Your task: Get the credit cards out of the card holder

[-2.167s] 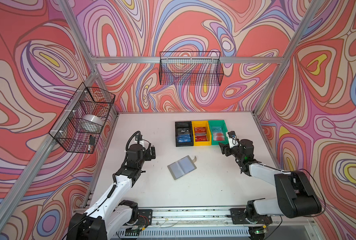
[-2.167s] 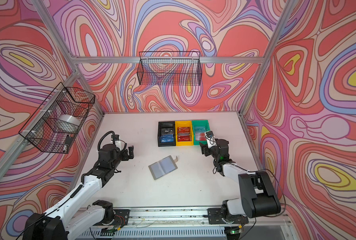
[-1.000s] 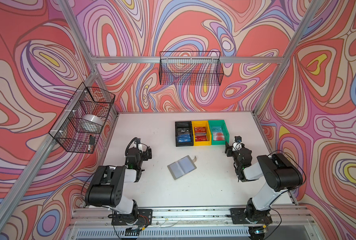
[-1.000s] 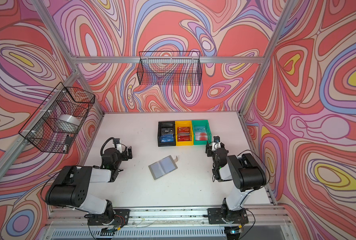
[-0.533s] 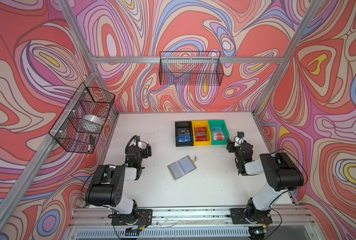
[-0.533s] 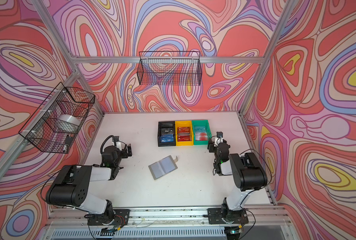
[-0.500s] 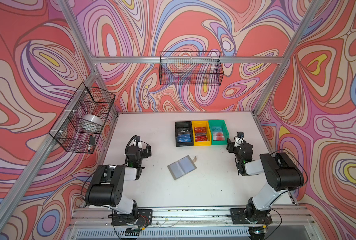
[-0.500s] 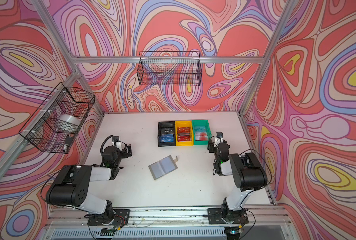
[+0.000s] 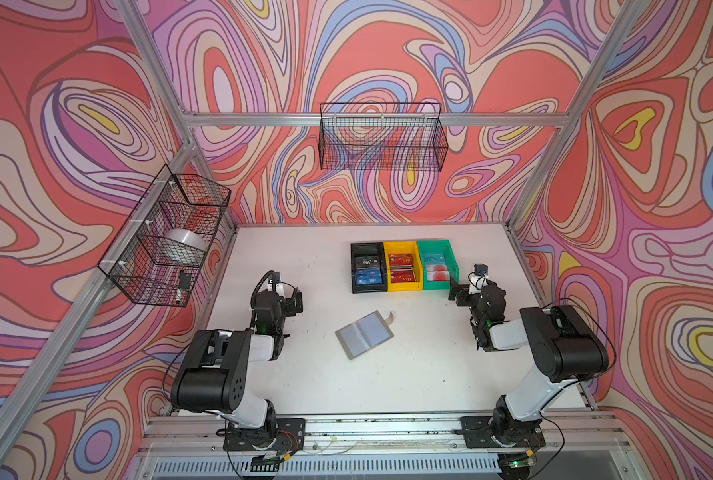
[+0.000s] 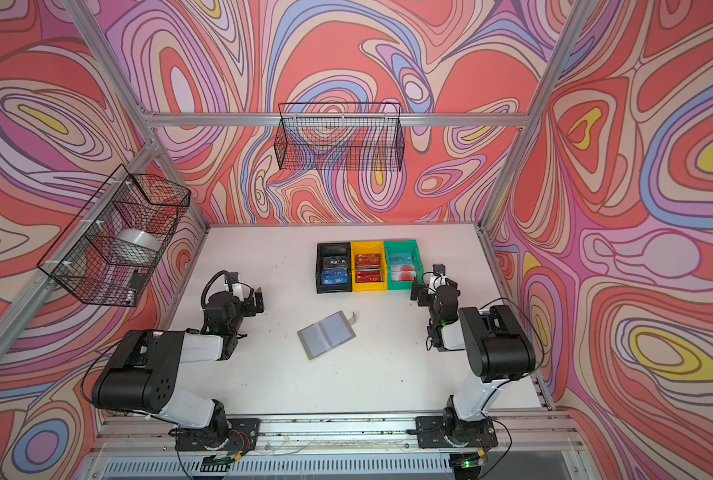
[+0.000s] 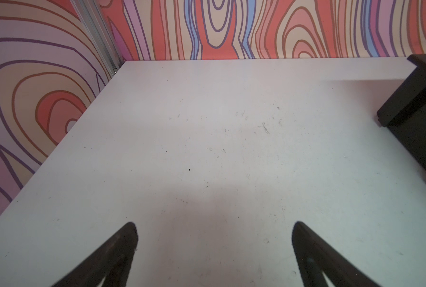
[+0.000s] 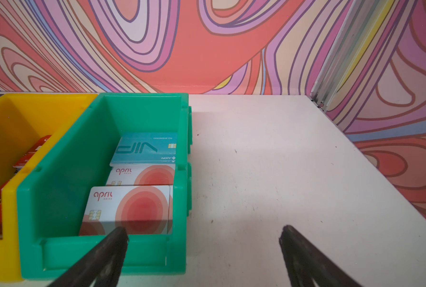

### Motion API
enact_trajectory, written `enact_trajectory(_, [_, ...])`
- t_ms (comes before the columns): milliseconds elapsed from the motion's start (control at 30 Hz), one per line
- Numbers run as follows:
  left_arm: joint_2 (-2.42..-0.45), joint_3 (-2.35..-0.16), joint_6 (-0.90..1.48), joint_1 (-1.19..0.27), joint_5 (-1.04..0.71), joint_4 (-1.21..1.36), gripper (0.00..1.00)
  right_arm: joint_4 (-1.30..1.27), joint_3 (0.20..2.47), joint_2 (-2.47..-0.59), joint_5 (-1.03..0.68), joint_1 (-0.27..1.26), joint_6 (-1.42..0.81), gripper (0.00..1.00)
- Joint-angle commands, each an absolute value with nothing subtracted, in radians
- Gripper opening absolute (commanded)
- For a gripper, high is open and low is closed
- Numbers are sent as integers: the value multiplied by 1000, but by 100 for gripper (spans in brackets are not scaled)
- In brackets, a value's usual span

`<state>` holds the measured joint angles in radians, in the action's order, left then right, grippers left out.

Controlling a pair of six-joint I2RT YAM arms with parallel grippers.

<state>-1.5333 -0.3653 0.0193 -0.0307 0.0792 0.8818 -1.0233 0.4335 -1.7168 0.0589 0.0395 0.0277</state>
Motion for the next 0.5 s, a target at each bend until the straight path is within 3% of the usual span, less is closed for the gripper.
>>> enact_trajectory(0, [-1539, -376, 16, -25, 86, 888, 100, -1016, 440, -1713, 55, 35, 22, 98])
enact_trajectory(467, [-1539, -375, 16, -25, 84, 887, 100, -1005, 445, -1714, 49, 34, 20, 98])
